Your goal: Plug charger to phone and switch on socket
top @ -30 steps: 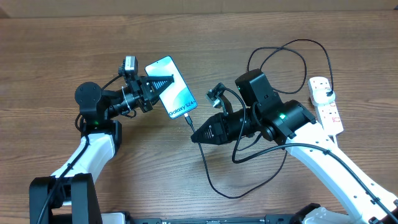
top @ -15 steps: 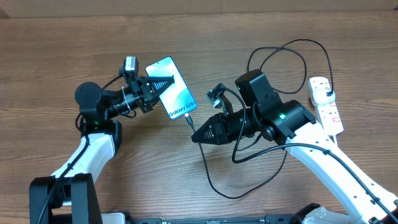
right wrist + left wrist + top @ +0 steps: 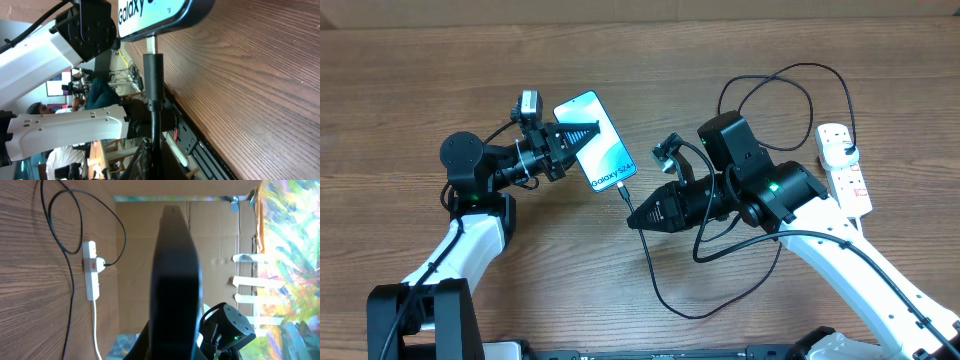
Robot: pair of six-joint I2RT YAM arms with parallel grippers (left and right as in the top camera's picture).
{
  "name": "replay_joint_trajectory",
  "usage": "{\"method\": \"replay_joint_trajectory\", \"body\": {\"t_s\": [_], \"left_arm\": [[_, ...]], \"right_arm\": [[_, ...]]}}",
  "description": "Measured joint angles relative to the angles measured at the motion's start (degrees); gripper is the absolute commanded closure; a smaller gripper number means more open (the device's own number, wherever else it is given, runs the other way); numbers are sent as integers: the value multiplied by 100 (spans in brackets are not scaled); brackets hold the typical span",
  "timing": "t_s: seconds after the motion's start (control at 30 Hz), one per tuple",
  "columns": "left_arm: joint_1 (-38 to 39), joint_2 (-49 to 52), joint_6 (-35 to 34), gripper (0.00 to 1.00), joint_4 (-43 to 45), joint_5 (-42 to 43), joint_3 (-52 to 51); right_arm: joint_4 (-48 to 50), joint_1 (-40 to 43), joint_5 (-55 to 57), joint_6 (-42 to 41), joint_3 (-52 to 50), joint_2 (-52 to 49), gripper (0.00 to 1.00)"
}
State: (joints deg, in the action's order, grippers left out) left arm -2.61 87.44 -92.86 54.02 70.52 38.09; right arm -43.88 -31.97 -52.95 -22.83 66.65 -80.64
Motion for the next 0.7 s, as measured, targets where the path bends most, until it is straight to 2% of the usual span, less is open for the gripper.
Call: {"method": "replay_joint_trajectory", "body": {"t_s": [0.7], "left_arm": [[2,0,4,96,0,-4,0]], "right_arm": [[39,-96,4,-2,0,0,96]]}}
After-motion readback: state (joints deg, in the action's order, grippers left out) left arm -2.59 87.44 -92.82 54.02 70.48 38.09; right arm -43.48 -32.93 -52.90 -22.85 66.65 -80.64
